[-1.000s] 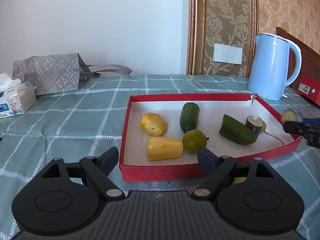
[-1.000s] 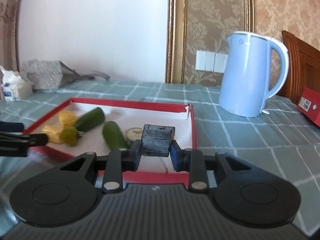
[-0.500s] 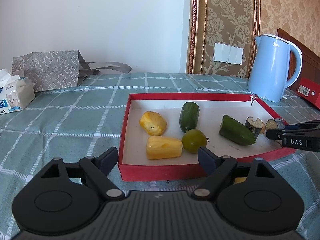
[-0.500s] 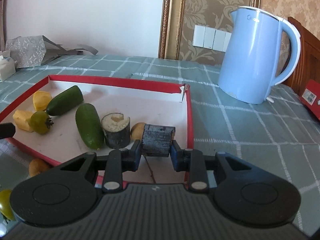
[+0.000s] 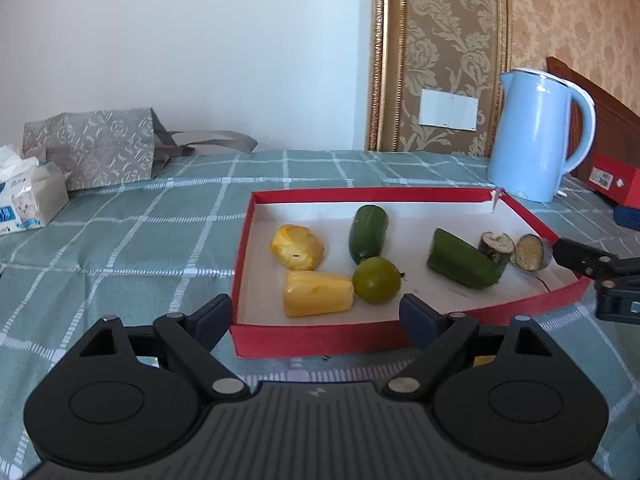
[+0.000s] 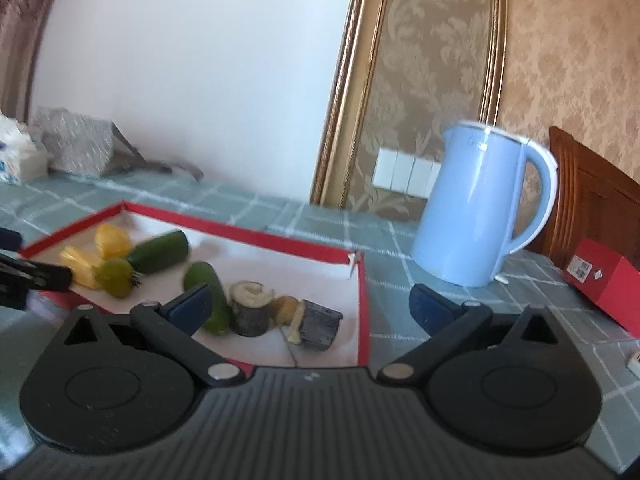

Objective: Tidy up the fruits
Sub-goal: 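Carry the wooden log piece with the right tool and release it in the tray, then grasp the yellow-green round fruit in front of the tray with the left tool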

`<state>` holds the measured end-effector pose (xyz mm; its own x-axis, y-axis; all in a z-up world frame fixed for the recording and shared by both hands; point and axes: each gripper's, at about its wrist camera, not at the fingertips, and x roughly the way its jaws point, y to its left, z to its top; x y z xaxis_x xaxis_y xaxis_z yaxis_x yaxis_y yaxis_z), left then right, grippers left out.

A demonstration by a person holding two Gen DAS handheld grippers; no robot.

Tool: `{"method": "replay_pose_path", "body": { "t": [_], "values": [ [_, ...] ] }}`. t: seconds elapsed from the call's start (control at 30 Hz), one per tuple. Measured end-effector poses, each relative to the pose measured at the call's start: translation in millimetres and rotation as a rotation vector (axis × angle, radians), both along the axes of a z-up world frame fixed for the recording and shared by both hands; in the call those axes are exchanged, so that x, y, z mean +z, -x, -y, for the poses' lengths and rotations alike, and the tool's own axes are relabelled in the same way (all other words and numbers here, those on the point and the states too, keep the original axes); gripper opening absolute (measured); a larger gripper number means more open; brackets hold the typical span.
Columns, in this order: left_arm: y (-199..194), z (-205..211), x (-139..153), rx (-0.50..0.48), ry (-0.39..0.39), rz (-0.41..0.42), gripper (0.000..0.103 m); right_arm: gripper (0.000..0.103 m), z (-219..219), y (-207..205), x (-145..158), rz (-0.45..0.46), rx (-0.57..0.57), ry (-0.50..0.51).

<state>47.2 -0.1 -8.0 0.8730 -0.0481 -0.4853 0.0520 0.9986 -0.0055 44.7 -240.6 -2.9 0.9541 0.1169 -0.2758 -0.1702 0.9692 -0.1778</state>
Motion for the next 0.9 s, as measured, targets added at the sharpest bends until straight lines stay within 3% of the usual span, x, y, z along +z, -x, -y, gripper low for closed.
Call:
{"method": "replay_pose_path", "body": {
  "t": [0.3, 0.63, 0.9],
  "values": [
    [13.9, 12.5, -2.5, -0.049, -0.012, -0.013, 0.091, 0.103, 6.2, 22.9, -2.6, 0.032, 0.024, -0.096],
    [41.2, 14.8, 0.5, -0.128, 0.065, -0.012, 0.091, 0.103, 3.9, 20.9, -11.9, -0.005, 0.048, -0.101],
    [49.1, 34.5, -4.6, -0.206, -0.010, -0.012, 0.091, 0.103, 7.9, 15.7, -12.2, -0.037, 0.033, -0.125]
  ]
}}
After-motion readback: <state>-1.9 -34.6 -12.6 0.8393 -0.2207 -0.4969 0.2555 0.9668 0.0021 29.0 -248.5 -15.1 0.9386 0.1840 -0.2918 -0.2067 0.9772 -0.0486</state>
